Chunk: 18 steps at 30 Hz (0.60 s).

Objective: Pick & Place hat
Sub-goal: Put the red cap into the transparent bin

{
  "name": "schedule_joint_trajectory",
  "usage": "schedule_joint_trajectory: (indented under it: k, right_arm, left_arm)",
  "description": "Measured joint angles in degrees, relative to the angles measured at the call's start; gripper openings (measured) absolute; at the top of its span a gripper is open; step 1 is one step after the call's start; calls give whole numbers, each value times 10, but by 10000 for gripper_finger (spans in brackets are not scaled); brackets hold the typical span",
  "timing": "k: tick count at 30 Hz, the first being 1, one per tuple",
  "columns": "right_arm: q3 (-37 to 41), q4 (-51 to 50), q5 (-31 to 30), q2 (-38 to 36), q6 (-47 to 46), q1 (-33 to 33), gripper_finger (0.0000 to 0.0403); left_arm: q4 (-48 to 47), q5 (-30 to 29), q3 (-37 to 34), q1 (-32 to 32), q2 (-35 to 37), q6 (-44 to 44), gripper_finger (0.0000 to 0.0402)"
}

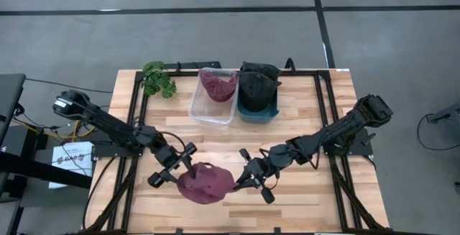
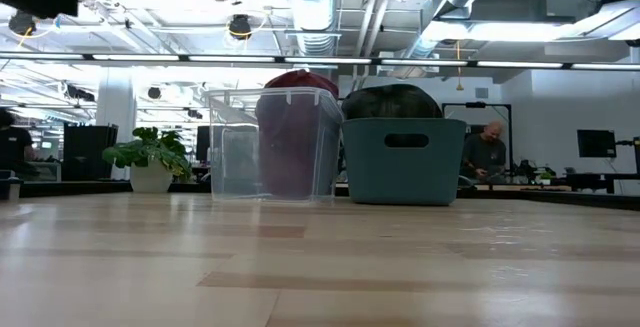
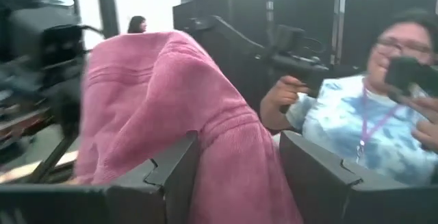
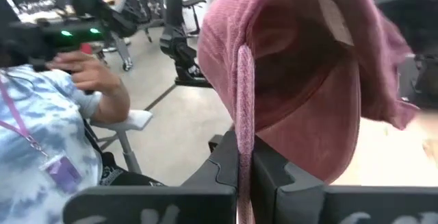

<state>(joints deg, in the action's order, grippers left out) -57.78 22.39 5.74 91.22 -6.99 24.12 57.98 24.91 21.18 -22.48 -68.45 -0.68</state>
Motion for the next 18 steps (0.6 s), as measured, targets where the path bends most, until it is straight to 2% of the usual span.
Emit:
schedule_joint_trajectory:
  k: [7,13,18]
  right_arm:
    - [0,-26,-14,0,0,2,1]
    - [0,-36,-15,0,10,2,1]
    - [0,-35,-32,0,51,2,1]
  left_arm:
    - [9,36,76,5,-55,-24,205]
    - [10,184,150,46,-56,34,205]
    - [7,219,208,74,-56,78,205]
